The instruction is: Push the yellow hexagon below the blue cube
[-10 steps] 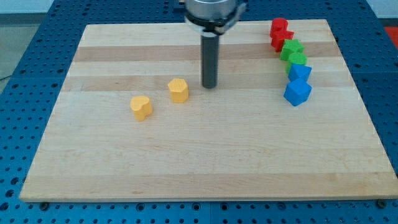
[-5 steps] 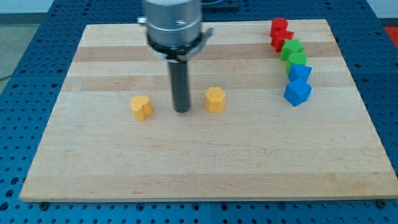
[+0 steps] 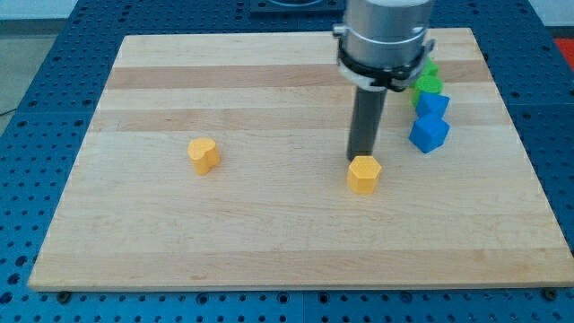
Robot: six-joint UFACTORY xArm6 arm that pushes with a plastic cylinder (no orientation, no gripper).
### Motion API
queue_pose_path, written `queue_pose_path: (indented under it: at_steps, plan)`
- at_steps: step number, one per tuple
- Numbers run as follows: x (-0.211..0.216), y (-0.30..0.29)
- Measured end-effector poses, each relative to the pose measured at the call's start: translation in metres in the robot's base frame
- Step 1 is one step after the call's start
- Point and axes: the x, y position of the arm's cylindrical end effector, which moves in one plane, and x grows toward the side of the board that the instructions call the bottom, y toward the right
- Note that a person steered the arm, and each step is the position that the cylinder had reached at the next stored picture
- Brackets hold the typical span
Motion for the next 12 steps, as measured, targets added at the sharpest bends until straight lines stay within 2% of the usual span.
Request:
queue_pose_path:
  at_steps: [1, 2, 3, 4, 5, 6, 7, 8, 9, 10, 11, 12]
  plan:
    - [0.002, -0.055]
    - [0.028, -0.067]
    - [0.038, -0.022]
    - [0.020, 0.030]
    - [0.025, 0.046]
    - [0.064, 0.043]
    - [0.066, 0.063]
    - [0.038, 0.086]
    - [0.029, 0.107]
    - [0.057, 0.097]
    - [0.097, 0.038]
    - [0.124, -0.054]
